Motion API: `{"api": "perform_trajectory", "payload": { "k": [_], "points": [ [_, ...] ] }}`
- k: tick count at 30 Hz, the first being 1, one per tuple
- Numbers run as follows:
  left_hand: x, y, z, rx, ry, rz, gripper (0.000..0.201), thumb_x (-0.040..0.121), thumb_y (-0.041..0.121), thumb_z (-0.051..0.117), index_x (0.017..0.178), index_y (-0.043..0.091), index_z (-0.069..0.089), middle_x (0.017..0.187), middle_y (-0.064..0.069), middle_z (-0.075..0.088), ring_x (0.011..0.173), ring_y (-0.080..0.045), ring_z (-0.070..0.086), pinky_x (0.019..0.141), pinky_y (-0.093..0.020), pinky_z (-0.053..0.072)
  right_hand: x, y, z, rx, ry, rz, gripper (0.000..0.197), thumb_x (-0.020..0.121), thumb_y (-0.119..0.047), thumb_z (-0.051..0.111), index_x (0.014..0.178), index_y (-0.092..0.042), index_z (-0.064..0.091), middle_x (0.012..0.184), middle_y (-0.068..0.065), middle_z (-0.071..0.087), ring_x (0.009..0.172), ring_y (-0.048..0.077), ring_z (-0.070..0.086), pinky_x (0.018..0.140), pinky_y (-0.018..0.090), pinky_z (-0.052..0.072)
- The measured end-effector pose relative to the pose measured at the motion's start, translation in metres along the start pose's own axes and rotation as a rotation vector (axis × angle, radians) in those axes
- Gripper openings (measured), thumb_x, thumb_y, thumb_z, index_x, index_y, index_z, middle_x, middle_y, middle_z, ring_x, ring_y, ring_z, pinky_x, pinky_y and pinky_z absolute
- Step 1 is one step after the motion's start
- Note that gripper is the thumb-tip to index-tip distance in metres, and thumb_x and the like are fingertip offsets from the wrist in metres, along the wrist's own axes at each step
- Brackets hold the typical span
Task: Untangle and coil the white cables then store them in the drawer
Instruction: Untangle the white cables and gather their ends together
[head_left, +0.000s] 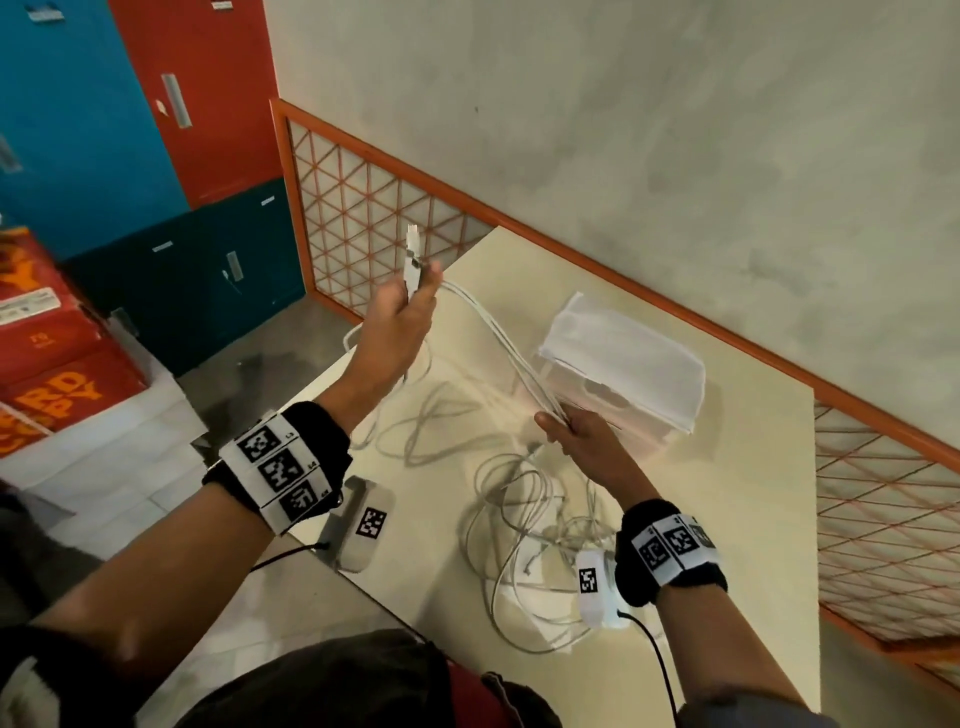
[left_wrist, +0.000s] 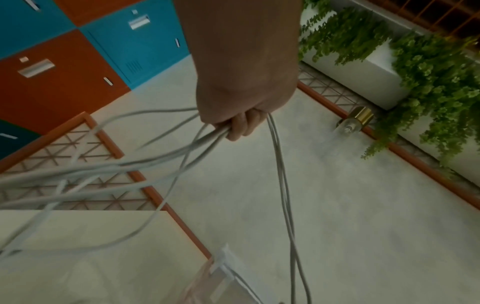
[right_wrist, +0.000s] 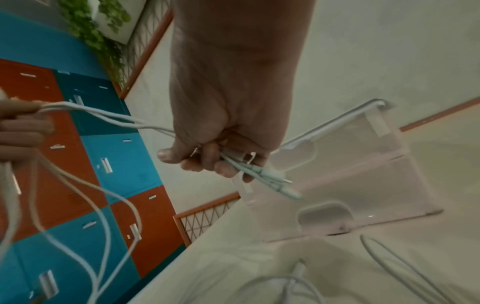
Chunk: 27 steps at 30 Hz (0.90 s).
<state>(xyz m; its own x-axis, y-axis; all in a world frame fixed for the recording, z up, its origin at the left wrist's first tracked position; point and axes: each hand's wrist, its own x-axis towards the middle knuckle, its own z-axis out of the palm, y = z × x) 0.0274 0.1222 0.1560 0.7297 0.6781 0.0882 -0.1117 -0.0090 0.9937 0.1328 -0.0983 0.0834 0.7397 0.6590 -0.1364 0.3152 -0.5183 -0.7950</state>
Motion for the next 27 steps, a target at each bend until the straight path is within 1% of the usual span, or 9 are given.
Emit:
{"api": "perform_trajectory", "payload": {
  "k": [4, 7, 12, 15, 17, 19, 22, 25, 27],
  "points": [
    [-0.004, -0.003, -0.007, 0.267, 0.126, 0.046, 0.042, 0.094, 0.043, 0.047, 0.063, 0.016, 0.037, 0.053, 0.004, 0.030, 0.046, -0.006, 0.029, 0.044, -0.019, 0.027, 0.008, 0.016, 0.013, 0.016, -0.015, 0.017, 0.028, 0.084, -0.021, 0.070, 0.097, -0.001, 0.054, 0.085, -0.004, 0.050, 0.074, 0.003, 0.048, 0.069, 0.011, 0.037],
    [-0.013, -0.007, -0.006, 0.344, 0.130, 0.114, 0.038, 0.097, 0.035, 0.045, 0.062, 0.024, 0.036, 0.054, 0.005, 0.034, 0.048, -0.006, 0.033, 0.046, -0.017, 0.030, 0.014, 0.027, 0.030, -0.066, -0.004, 0.072, 0.050, 0.078, -0.010, 0.075, 0.119, -0.004, 0.047, 0.106, 0.004, 0.047, 0.088, 0.017, 0.050, 0.076, 0.023, 0.042],
    [-0.019, -0.012, -0.006, 0.438, 0.189, 0.188, 0.031, 0.099, 0.028, 0.044, 0.068, 0.026, 0.037, 0.054, 0.008, 0.033, 0.044, 0.003, 0.040, 0.047, -0.014, 0.032, 0.011, 0.032, 0.062, -0.135, -0.045, 0.191, 0.038, 0.082, -0.005, 0.067, 0.103, -0.011, 0.037, 0.090, 0.019, 0.067, 0.077, 0.025, 0.060, 0.069, 0.033, 0.045],
    [-0.018, -0.021, -0.011, 0.499, 0.180, 0.159, 0.023, 0.098, 0.033, 0.043, 0.082, 0.017, 0.043, 0.055, 0.009, 0.038, 0.048, 0.000, 0.043, 0.049, -0.017, 0.032, 0.000, 0.037, 0.079, -0.353, -0.226, 0.221, 0.041, 0.077, -0.013, 0.072, 0.107, -0.001, 0.047, 0.103, 0.024, 0.064, 0.097, 0.033, 0.062, 0.081, 0.038, 0.046],
    [-0.017, -0.029, -0.014, 0.596, 0.144, 0.121, 0.024, 0.098, 0.036, 0.042, 0.092, 0.014, 0.050, 0.057, 0.007, 0.046, 0.052, -0.005, 0.045, 0.050, -0.023, 0.027, -0.007, 0.041, 0.086, -0.503, -0.322, 0.221, 0.027, 0.080, -0.018, 0.071, 0.096, -0.003, 0.055, 0.113, 0.024, 0.062, 0.108, 0.035, 0.059, 0.089, 0.038, 0.043],
    [-0.017, -0.040, -0.016, 0.678, 0.107, 0.099, 0.030, 0.098, 0.036, 0.042, 0.101, 0.008, 0.054, 0.067, -0.001, 0.055, 0.062, -0.020, 0.053, 0.058, -0.028, 0.030, -0.011, 0.043, 0.081, -0.508, -0.270, 0.215, 0.006, 0.082, -0.009, 0.063, 0.085, -0.005, 0.058, 0.108, 0.025, 0.066, 0.105, 0.036, 0.061, 0.087, 0.038, 0.044],
    [-0.017, -0.057, -0.017, 0.762, 0.066, 0.038, 0.035, 0.097, 0.037, 0.043, 0.105, 0.005, 0.053, 0.084, -0.018, 0.065, 0.079, -0.037, 0.060, 0.061, -0.033, 0.037, -0.010, 0.041, 0.061, -0.435, -0.157, 0.243, 0.025, 0.081, 0.004, 0.055, 0.102, 0.003, 0.068, 0.110, 0.023, 0.068, 0.107, 0.035, 0.063, 0.089, 0.032, 0.045],
    [-0.019, -0.069, -0.012, 0.798, 0.003, -0.031, 0.036, 0.097, 0.040, 0.041, 0.096, 0.005, 0.051, 0.089, -0.023, 0.064, 0.085, -0.041, 0.059, 0.065, -0.037, 0.040, -0.009, 0.023, 0.026, -0.413, -0.105, 0.295, 0.030, 0.084, 0.000, 0.051, 0.105, -0.004, 0.071, 0.119, 0.013, 0.066, 0.115, 0.027, 0.059, 0.090, 0.020, 0.042],
    [-0.022, -0.073, -0.004, 0.830, -0.064, -0.045, 0.035, 0.096, 0.040, 0.043, 0.091, 0.006, 0.050, 0.090, -0.023, 0.065, 0.088, -0.042, 0.060, 0.066, -0.037, 0.040, -0.009, 0.008, 0.000, -0.360, -0.043, 0.275, 0.024, 0.085, -0.004, 0.053, 0.099, 0.000, 0.073, 0.106, 0.014, 0.071, 0.109, 0.027, 0.063, 0.078, 0.019, 0.041]
  ]
}}
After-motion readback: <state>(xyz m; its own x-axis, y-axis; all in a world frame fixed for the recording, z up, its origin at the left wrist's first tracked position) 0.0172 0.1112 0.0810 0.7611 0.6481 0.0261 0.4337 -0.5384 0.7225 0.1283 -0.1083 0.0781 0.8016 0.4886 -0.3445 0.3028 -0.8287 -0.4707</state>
